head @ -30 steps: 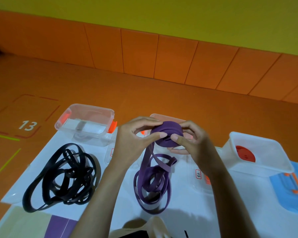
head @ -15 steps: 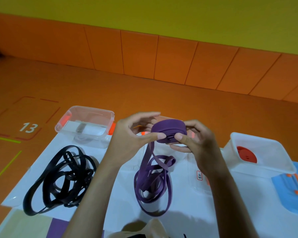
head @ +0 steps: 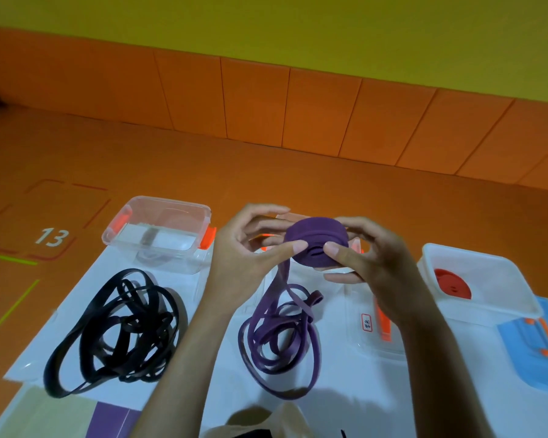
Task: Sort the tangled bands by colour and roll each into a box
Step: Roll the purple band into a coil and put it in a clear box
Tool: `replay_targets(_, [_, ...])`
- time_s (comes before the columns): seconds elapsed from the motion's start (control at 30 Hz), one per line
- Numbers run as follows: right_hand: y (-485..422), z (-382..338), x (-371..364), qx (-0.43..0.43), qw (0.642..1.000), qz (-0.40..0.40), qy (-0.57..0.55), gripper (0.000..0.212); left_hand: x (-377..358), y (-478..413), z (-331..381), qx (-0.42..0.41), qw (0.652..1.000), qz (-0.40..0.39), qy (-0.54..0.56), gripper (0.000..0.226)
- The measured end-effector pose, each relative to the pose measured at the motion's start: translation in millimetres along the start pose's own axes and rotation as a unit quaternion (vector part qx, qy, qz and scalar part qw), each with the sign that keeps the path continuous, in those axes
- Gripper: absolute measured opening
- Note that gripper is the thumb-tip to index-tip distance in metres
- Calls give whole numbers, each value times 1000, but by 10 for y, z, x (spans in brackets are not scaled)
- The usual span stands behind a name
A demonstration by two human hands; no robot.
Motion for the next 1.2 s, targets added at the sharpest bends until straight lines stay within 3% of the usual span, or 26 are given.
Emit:
replay_targets(0.13, [-18,62,-49,-41,996,-11,-77,30,23,-14,-42,14,1000,-5,-5,28])
replay_targets(0.3, [-63,169,-151,-94,983,-48,-152,22,135,-23,-104,73,995,-33,52,36])
replay_targets(0.37, [-63,193,-186,-115,979,-64,-154,31,173,-19,-117,80,995,-38,44,38])
replay_targets(0.43, [-63,195,-204,-124,980,-63,-140,37,200,-5,-142,100,994,-27,45,34])
replay_targets(0.6, [-86,192,-246,-127,978,-31,-161,21,177,23,-223,149,986,23,75,22])
replay_targets(0.87, [-107,352,-316,-153,959,-39,-235,23,242,79,-298,175,983,3,53,36])
replay_targets(1.03, [-92,303,-181,-150,986,-21,-75,23,272,144,-278,156,987,-3,43,35])
replay_targets(1.1, [-80,249,-146,-138,990,-27,-28,27,242,152,-259,154,987,-43,26,34])
replay_targets(1.2, [-70,154,-146,-95,993,0,66,13,153,163,-224,149,984,-97,15,36])
Point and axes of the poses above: each hand's wrist, its own y-axis away from the middle knuckle, its own x-axis out of the back of the hand, z = x × y, the point moved 2 cm from there along -y, towards the middle knuckle, and after that the axes turned 13 degrees about -x, right-handed, at the moved point
